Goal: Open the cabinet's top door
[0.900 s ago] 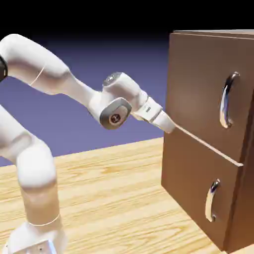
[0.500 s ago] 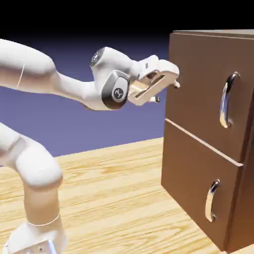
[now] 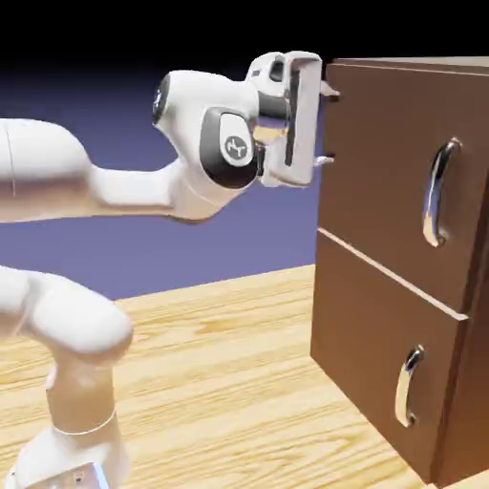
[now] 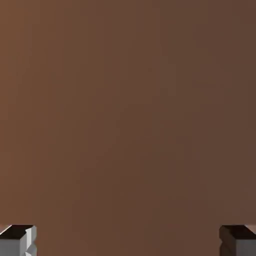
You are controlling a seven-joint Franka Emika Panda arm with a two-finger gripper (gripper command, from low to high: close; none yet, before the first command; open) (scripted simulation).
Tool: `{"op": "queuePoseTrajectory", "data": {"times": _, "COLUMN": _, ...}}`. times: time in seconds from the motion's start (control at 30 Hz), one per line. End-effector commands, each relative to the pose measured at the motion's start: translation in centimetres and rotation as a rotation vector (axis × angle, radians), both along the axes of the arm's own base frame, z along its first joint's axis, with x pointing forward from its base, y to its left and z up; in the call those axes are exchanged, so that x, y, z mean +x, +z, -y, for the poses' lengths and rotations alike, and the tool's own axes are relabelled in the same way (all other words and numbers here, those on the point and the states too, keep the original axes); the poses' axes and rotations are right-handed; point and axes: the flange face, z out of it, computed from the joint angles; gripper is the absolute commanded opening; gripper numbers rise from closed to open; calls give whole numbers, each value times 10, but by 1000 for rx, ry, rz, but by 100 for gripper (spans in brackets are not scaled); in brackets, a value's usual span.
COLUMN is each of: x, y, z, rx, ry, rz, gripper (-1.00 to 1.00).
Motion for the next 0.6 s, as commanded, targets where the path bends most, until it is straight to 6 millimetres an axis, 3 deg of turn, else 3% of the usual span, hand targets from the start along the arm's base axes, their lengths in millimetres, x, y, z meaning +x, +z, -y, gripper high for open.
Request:
{"op": "queuePoseTrajectory", "data": {"times": 0.0, "x": -1, "y": 0, "z": 7, "rx": -57, "ry": 8, "rz": 19, "gripper": 0}}
{"op": "queuePoseTrajectory", "data": {"times": 0.27, "x": 4, "y": -20, "z": 63, "rx": -507, "ry": 39, "rz": 139, "gripper": 0}}
{"op": "queuePoseTrajectory", "data": {"times": 0.57, "x": 34, "y": -83, "z": 116, "rx": -1010, "ry": 54, "rz": 201, "gripper": 0}}
